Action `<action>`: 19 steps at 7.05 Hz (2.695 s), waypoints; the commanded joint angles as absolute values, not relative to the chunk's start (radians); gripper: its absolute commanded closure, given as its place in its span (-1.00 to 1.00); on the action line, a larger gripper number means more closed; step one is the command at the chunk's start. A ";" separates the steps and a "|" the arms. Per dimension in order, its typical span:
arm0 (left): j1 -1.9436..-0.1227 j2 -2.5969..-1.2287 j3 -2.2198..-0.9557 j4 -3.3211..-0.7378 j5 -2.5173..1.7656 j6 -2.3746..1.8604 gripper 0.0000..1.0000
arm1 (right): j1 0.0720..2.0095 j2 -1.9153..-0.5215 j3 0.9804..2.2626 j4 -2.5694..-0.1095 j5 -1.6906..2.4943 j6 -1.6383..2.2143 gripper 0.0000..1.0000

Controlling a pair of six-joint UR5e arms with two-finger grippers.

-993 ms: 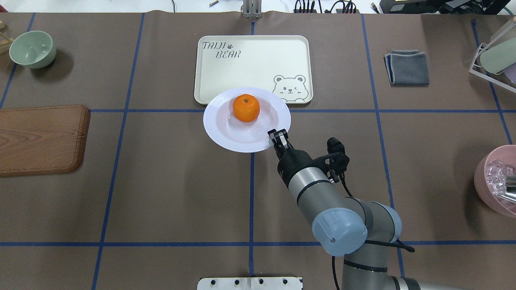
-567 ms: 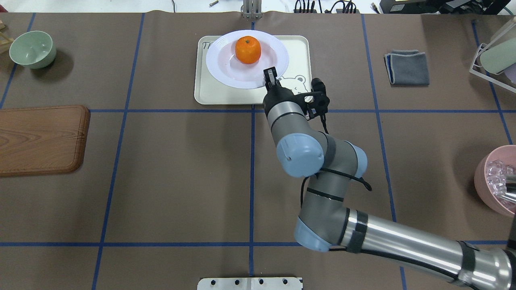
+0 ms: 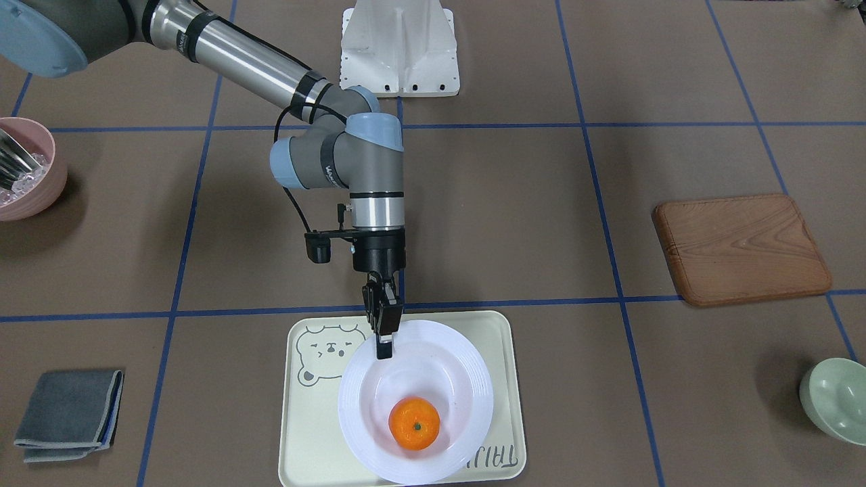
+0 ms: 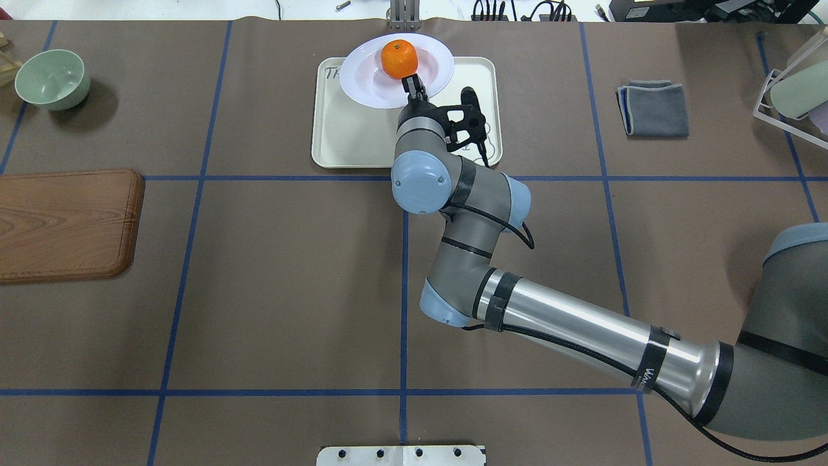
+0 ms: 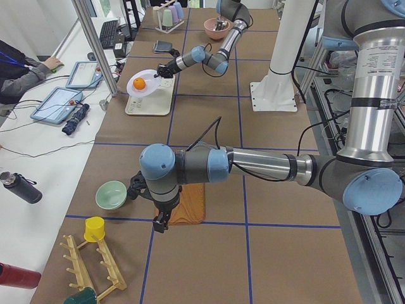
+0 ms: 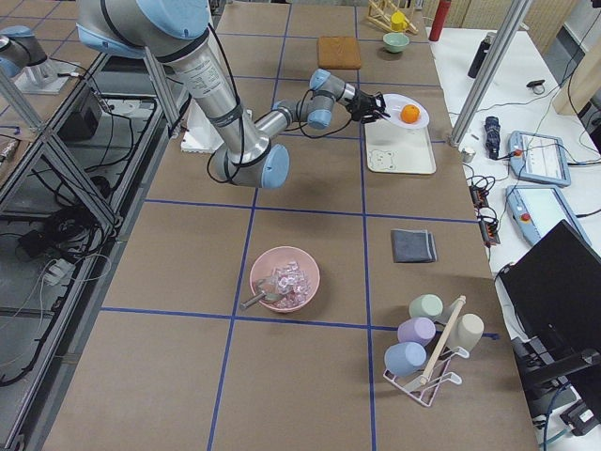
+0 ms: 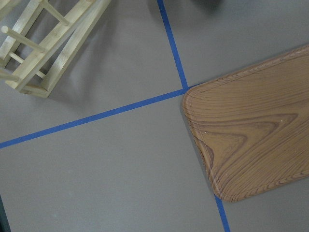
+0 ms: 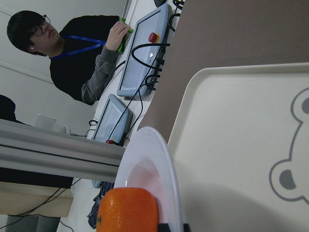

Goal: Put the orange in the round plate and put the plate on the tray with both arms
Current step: 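Slide the plate with the right gripper onto the bear tray, then release the plate and lift the right gripper away from the tray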

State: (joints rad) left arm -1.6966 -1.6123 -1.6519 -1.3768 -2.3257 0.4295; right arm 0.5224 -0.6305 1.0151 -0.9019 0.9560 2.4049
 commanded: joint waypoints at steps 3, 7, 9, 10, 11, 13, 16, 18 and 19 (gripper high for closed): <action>-1.697 -1.612 -1.661 -1.378 -2.326 0.430 -0.97 | 0.505 -0.620 0.948 -0.902 0.962 2.413 0.66; -1.697 -1.612 -1.660 -1.378 -2.326 0.430 -0.97 | 0.479 -0.714 1.125 -0.904 1.053 2.113 -1.00; -1.697 -1.592 -1.657 -1.379 -2.327 0.430 -0.97 | 0.561 -0.716 1.251 -1.099 1.259 1.865 -1.00; -1.697 -1.577 -1.679 -1.381 -2.327 0.422 -0.97 | 0.615 -0.725 1.335 -1.240 1.395 1.729 -1.00; -1.697 -1.533 -1.743 -1.391 -2.333 0.311 -0.97 | 0.667 -0.751 1.406 -1.328 1.502 1.565 -1.00; -1.695 -1.470 -1.822 -1.420 -2.327 0.273 -0.97 | 0.830 -0.915 1.578 -1.386 1.755 1.241 -1.00; -1.694 -1.408 -1.818 -1.534 -2.330 0.268 -0.97 | 1.181 -1.145 1.713 -1.530 2.114 0.614 -1.00; -1.694 -1.410 -1.818 -1.529 -2.329 0.268 -0.97 | 1.393 -1.280 1.709 -1.597 2.181 0.299 -1.00; -1.694 -1.407 -1.824 -1.523 -2.336 0.259 -0.97 | 1.449 -1.316 1.704 -1.661 2.203 0.165 -1.00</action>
State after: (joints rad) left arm -1.6936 -1.4089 -1.8195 -1.5287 -2.3305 0.2665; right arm 1.3605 -1.2577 1.7074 -1.5982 2.1719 0.3339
